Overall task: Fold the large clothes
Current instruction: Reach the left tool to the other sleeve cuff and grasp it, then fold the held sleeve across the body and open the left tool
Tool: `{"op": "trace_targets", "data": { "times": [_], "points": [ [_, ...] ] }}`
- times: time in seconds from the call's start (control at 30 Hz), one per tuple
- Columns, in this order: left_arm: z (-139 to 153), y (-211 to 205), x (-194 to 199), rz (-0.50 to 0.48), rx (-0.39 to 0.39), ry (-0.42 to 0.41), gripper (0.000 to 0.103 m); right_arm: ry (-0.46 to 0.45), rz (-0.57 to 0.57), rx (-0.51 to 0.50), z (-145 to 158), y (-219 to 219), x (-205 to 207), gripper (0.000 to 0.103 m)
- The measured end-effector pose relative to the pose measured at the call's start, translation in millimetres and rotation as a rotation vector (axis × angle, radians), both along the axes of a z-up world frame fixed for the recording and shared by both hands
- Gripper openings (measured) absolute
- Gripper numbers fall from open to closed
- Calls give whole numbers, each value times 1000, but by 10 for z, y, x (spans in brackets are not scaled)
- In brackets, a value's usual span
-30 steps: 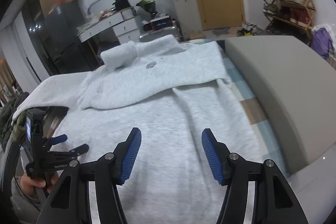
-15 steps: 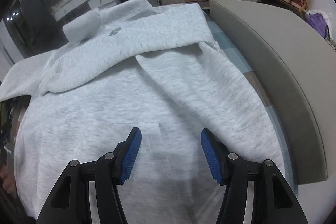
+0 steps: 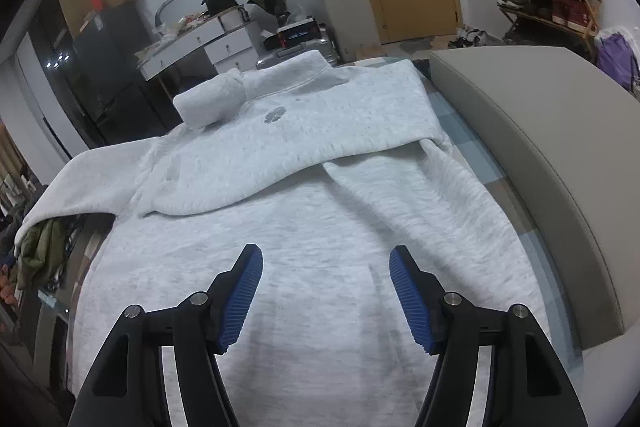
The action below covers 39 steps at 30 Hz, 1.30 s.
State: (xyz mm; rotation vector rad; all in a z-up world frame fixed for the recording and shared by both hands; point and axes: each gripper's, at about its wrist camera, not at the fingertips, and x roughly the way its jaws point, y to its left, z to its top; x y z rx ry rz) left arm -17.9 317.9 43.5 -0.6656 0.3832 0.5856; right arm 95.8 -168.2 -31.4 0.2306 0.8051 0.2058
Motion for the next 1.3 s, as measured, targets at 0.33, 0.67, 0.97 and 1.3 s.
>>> {"op": "trace_targets", "data": {
  "times": [0.33,0.67,0.97,1.3],
  "points": [
    [-17,386,275,108,-116,1,18,3,-20,6,2,-19,-70,66],
    [767,-744,744,-208,239,-164,0,-56,-99,35,149,-371,-240,66],
    [834,-3046,1718,-920,317,-224,0,-133,-259,-14,468,-973,-598,70],
    [-451,-3832,1585,-1287,194,214,41,-85,-317,-42,455,-1274,-565,71]
  ]
}}
